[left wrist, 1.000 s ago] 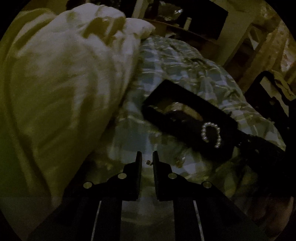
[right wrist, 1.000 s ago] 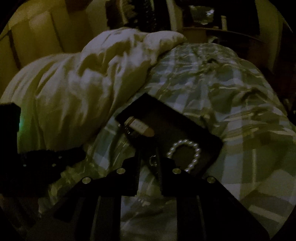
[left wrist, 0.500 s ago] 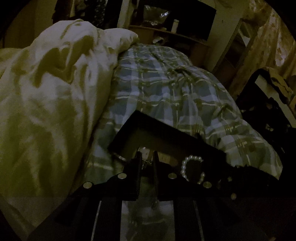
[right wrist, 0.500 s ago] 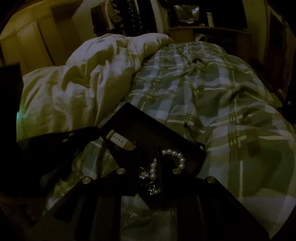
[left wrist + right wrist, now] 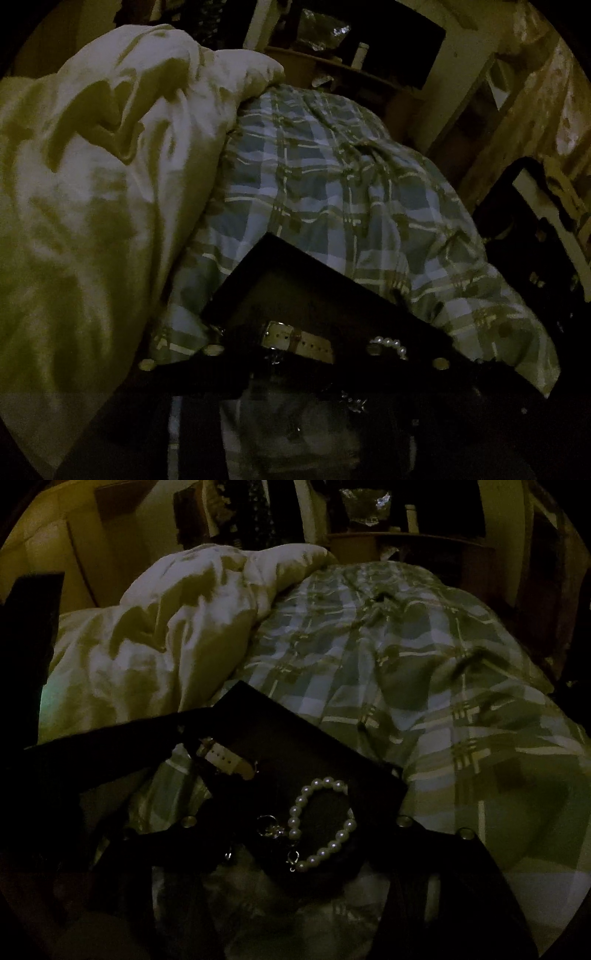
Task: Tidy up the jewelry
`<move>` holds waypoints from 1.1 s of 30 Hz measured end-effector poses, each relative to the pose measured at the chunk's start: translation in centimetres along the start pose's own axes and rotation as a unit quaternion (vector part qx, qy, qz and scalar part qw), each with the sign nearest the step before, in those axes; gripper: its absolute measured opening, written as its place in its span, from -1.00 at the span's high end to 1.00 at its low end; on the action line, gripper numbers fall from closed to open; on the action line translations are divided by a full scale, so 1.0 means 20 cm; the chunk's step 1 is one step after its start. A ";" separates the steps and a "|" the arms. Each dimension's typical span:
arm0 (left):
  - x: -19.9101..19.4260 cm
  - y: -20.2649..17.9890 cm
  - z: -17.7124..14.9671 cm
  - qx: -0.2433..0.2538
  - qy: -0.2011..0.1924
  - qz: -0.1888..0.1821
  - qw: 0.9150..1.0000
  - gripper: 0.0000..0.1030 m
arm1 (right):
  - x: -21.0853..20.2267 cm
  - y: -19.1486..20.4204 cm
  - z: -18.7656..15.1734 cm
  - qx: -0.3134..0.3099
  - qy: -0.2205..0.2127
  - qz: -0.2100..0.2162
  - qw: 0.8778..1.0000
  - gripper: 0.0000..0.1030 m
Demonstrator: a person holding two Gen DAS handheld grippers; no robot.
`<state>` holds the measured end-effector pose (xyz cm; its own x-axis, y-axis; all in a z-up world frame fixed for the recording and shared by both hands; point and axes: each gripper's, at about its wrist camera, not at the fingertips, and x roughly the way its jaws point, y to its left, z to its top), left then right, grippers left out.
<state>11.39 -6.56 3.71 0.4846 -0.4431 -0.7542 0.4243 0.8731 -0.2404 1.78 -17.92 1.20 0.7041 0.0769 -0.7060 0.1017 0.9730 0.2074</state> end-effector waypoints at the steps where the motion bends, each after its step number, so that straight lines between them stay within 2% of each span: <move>1: 0.00 0.01 0.00 -0.003 0.000 -0.002 1.000 0.12 | 0.00 0.00 0.00 -0.003 0.002 -0.002 1.000 -0.14; 7: -0.02 0.04 -0.01 -0.017 -0.003 -0.009 1.000 -0.13 | 0.01 0.03 -0.01 -0.017 0.006 -0.003 1.000 -0.14; 11: -0.06 0.10 -0.07 -0.034 -0.006 -0.008 0.999 -0.14 | -0.02 0.06 -0.02 -0.033 0.002 0.015 0.999 -0.14; 16: -0.14 0.26 -0.17 -0.059 -0.006 0.021 0.998 -0.13 | -0.03 0.17 -0.06 -0.081 0.004 0.038 0.996 -0.08; 17: -0.16 0.30 -0.20 -0.072 -0.007 0.024 0.997 -0.12 | -0.03 0.19 -0.07 -0.087 0.005 0.041 0.995 0.03; 20: -0.22 0.40 -0.25 -0.097 -0.005 0.020 0.995 -0.10 | -0.03 0.24 -0.10 -0.105 0.012 0.058 0.993 0.08; 21: -0.23 0.42 -0.27 -0.098 -0.004 0.023 0.995 -0.10 | -0.03 0.25 -0.11 -0.111 0.016 0.063 0.992 0.16; 25: -0.29 0.43 -0.33 -0.066 0.006 0.046 0.997 0.01 | 0.01 0.30 -0.15 -0.122 0.042 0.079 0.988 0.18; 30: -0.29 0.44 -0.35 -0.051 0.019 0.045 0.997 0.20 | 0.11 0.30 -0.19 -0.111 0.089 0.086 0.986 0.19; 33: -0.27 0.42 -0.38 -0.042 0.028 0.040 0.998 0.23 | 0.14 0.31 -0.20 -0.111 0.096 0.077 0.986 0.20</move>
<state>6.62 4.69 1.16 0.4699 -0.3621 -0.8050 0.3188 0.9200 -0.2278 1.67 -10.85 -2.24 0.5500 0.2465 -0.7979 -0.1680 0.9686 0.1834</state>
